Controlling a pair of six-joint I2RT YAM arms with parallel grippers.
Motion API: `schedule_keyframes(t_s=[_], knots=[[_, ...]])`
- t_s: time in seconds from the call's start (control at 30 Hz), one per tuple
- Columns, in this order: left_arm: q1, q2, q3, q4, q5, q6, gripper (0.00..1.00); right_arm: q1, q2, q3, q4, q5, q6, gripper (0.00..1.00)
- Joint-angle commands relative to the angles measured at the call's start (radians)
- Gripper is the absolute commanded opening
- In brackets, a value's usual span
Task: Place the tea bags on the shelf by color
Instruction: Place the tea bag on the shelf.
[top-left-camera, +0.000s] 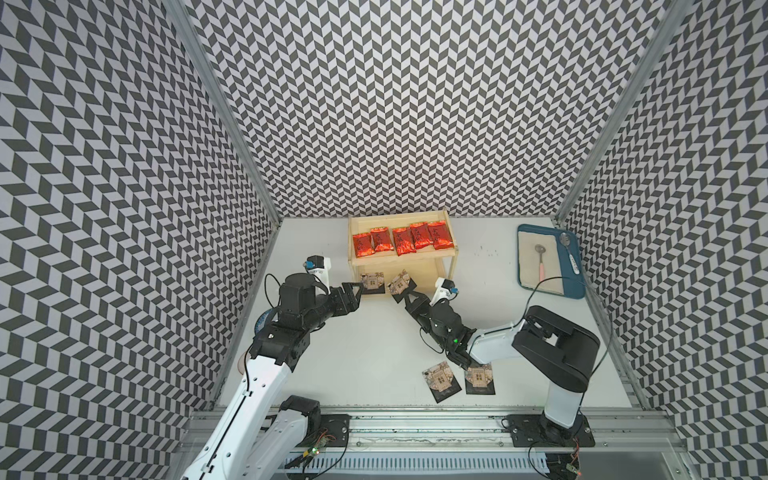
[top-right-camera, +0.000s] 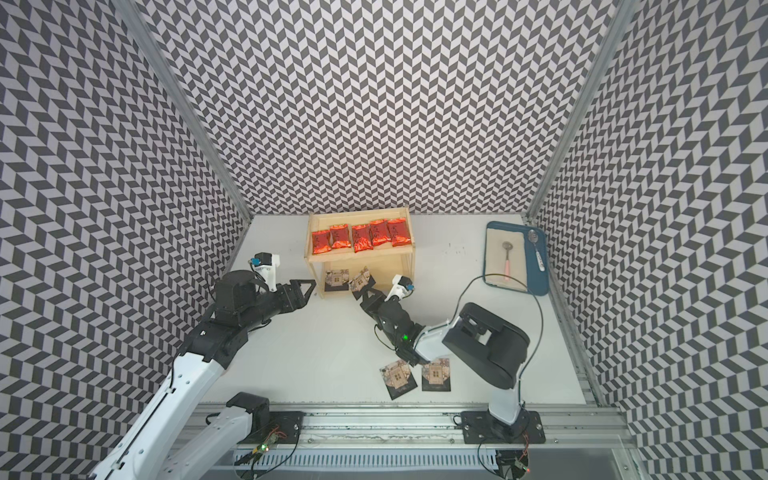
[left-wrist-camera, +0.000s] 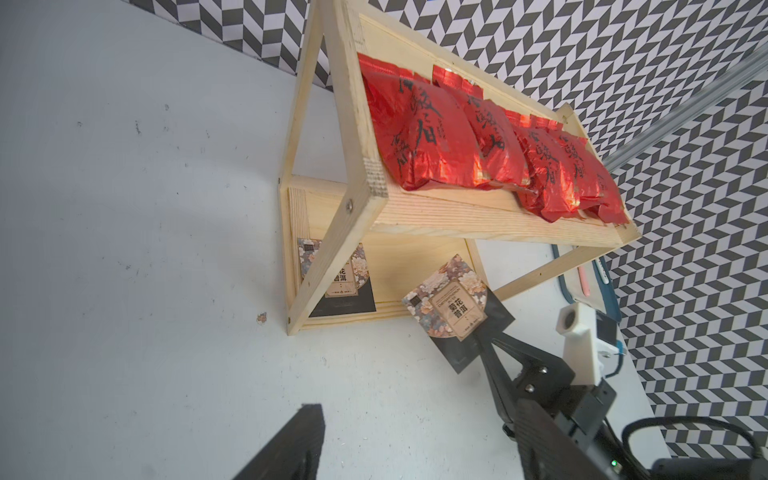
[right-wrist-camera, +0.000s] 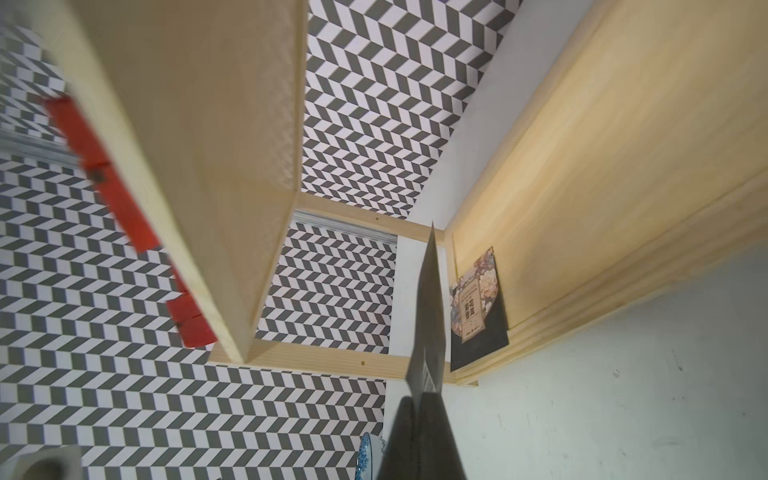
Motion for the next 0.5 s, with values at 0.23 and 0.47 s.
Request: schedule_keyframes(t_s=[0.23, 0.47], knots=[[-0.02, -0.004, -0.011, -0.006, -0.016, 0.018, 0.77, -0.051, 0.181, 0.196, 0.064, 0.044, 0.038, 0.0], [-0.028, 0.011, -0.012, -0.008, -0.018, 0.017, 0.77, -0.073, 0.258, 0.283, -0.008, 0.069, 0.093, 0.0]])
